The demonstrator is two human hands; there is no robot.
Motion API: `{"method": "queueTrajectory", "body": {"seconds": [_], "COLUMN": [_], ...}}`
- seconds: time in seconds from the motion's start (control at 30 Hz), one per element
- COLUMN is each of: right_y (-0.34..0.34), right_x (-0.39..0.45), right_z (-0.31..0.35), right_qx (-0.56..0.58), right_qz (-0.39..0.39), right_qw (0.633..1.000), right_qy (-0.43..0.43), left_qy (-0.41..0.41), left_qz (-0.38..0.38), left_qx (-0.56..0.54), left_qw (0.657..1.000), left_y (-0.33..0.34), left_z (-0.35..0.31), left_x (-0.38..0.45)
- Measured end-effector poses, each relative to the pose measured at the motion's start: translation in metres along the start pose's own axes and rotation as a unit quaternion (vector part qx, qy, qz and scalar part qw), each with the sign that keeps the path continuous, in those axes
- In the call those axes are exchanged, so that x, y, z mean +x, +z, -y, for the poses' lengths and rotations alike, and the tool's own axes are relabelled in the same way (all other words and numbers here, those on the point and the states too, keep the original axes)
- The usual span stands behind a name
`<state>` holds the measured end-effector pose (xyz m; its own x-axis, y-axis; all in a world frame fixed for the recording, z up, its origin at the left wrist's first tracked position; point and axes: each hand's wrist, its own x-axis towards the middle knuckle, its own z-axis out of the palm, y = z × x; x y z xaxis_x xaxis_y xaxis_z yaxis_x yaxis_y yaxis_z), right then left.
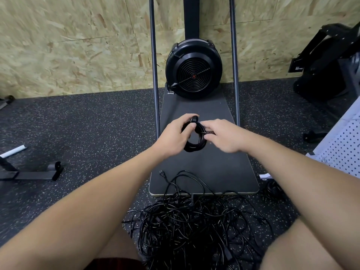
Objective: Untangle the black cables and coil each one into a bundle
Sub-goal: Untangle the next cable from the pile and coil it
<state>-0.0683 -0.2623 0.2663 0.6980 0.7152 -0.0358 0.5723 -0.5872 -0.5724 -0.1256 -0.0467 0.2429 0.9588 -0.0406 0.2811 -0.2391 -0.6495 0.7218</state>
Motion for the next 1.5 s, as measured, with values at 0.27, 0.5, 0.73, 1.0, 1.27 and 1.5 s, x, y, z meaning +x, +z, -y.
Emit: {"method": "queueTrajectory", "body": {"seconds": [0.27, 0.5, 0.73, 1.0, 1.27, 1.5], "right_y": [-0.024, -0.004, 0.006, -0.001, -0.009, -0.037], "right_x": [-0.016, -0.015, -0.015, -0.019, -0.023, -0.051], "right_z": [0.001, -0.003, 0.017, 0.025, 0.039, 0.018], "right_qx": [-0.005, 0.046, 0.24, 0.212, 0.211, 0.281], "right_qz": [-0.121, -0.041, 0.038, -0.099, -0.289, -0.246], "right_qw": [0.993, 0.996, 0.967, 0.972, 0.931, 0.92], "right_qy": [0.007, 0.06, 0.077, 0.034, 0.077, 0.12], "left_qy": [0.021, 0.001, 0.057, 0.015, 0.048, -0.12], "left_qz": [-0.006, 0.003, -0.016, -0.042, -0.16, -0.005], "left_qx": [0.016, 0.082, -0.002, 0.016, -0.018, -0.251], "left_qw": [1.0, 0.997, 0.998, 0.999, 0.986, 0.961], "left_y": [-0.024, -0.015, -0.005, 0.002, 0.025, 0.022], "left_z": [0.003, 0.003, -0.025, -0.031, -0.073, -0.093], "left_x": [0.001, -0.005, -0.005, -0.007, -0.007, 0.014]}}
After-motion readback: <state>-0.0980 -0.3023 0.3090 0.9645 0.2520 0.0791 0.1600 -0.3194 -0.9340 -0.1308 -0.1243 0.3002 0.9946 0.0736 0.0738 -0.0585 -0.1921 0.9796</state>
